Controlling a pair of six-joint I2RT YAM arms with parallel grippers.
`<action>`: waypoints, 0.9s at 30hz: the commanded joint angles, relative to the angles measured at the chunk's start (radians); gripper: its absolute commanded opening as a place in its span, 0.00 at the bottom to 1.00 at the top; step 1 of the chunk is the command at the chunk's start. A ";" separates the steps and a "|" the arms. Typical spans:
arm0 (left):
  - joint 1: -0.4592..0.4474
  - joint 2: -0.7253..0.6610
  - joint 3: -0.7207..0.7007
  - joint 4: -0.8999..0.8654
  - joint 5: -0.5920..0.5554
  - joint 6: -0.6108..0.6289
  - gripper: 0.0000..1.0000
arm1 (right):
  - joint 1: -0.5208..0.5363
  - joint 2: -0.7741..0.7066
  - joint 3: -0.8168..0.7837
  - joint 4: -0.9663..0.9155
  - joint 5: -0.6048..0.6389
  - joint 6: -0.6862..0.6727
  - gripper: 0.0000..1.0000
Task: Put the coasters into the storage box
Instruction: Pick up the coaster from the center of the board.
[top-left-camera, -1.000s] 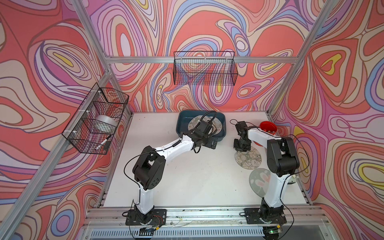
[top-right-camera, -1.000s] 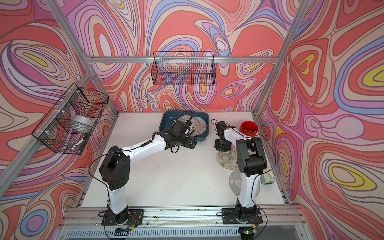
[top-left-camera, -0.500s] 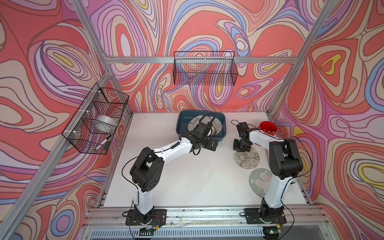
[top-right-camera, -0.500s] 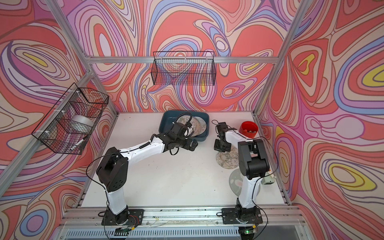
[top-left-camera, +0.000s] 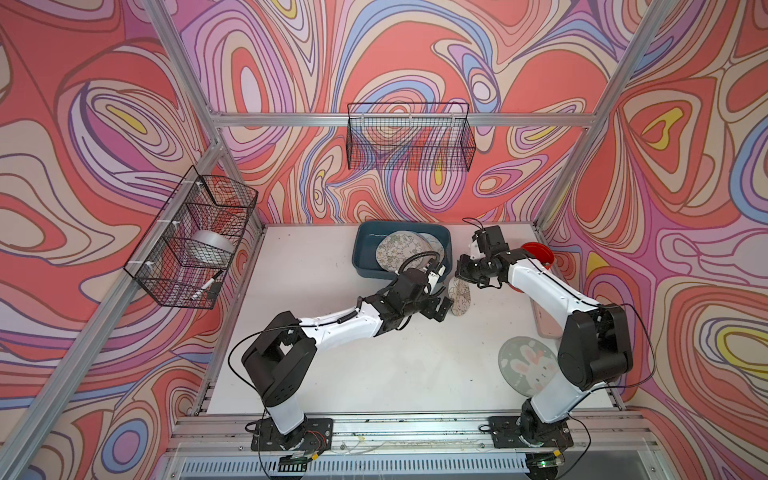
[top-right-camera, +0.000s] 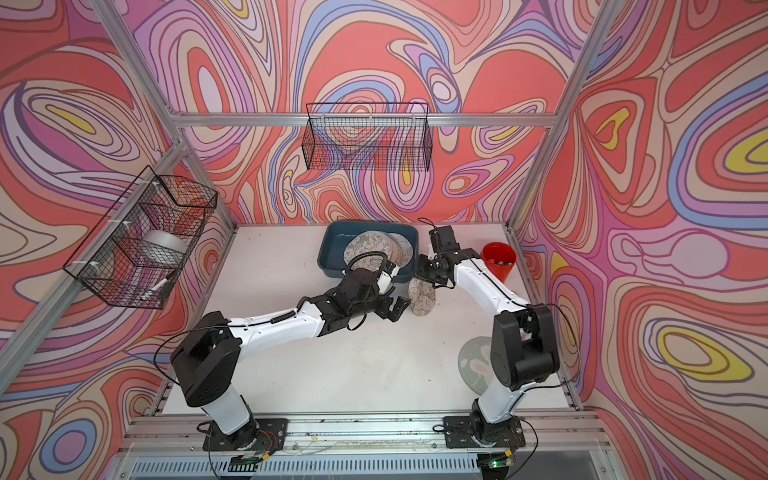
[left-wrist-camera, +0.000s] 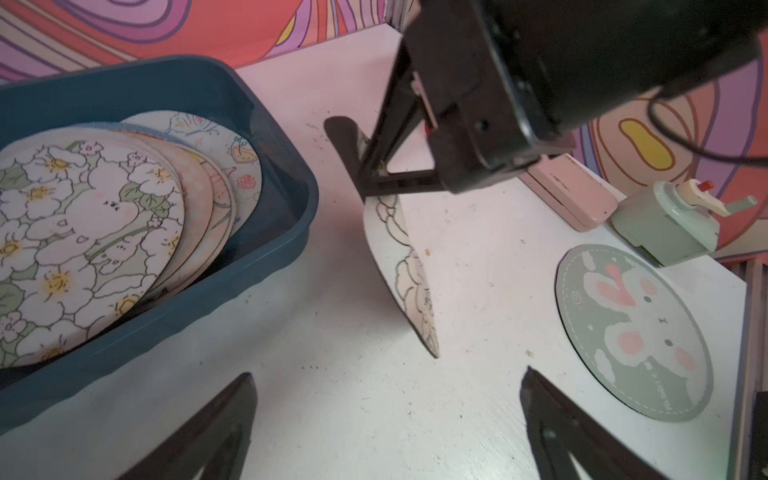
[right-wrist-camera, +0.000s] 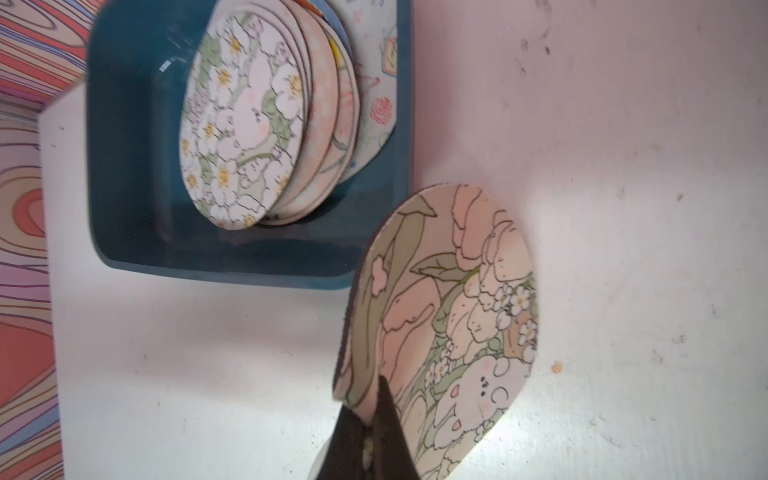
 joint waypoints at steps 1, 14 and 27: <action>-0.022 0.013 0.011 0.075 -0.098 0.055 1.00 | 0.019 -0.028 0.033 0.030 -0.041 0.017 0.00; -0.033 0.100 0.098 0.008 -0.272 0.024 0.93 | 0.024 -0.115 0.010 0.046 -0.101 0.020 0.00; -0.032 0.146 0.201 -0.088 -0.249 0.041 0.35 | 0.025 -0.137 -0.011 0.061 -0.143 0.021 0.00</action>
